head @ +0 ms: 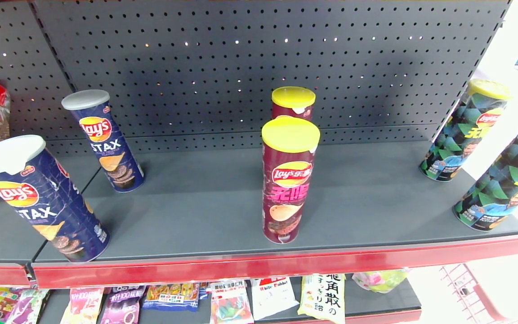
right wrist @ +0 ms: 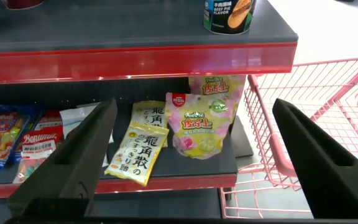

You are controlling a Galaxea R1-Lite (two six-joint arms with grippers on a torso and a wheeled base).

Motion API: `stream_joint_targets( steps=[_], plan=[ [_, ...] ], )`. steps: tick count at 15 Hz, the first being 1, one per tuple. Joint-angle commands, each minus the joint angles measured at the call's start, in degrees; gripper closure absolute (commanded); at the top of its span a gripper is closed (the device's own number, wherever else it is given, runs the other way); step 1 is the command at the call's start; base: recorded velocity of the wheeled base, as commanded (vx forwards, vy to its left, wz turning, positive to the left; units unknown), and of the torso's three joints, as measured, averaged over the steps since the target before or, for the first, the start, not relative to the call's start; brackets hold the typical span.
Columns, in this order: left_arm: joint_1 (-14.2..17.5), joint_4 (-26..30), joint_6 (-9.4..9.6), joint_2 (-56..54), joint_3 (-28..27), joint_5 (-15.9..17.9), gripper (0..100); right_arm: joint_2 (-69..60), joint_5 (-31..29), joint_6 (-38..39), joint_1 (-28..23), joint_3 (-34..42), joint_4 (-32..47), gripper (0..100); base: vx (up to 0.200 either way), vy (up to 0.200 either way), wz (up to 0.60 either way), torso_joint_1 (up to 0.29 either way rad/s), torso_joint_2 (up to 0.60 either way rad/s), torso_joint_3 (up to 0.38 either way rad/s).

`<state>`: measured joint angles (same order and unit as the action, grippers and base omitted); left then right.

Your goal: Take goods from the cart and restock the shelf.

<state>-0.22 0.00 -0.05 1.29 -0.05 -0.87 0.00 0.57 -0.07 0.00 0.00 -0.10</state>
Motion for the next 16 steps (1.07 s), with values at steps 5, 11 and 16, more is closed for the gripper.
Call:
stream_joint_targets(
  steps=[5,11,16],
  plan=[
    [0.31,0.09,-0.04,-1.29,-0.04,0.6,0,0.09,0.04,-0.01,0.0,0.0,0.01,0,0.0,0.0,0.0,0.0,0.0,0.0],
    [0.31,0.09,-0.04,-1.29,-0.04,2.27,0,0.09,0.04,-0.19,0.0,0.0,0.01,0,0.0,0.0,0.0,0.0,0.0,0.0],
    [0.31,0.09,-0.04,-1.29,-0.04,2.27,0,0.09,-1.45,-0.37,0.0,0.0,0.01,0,0.0,0.0,0.0,0.0,0.0,0.0]
  ],
)
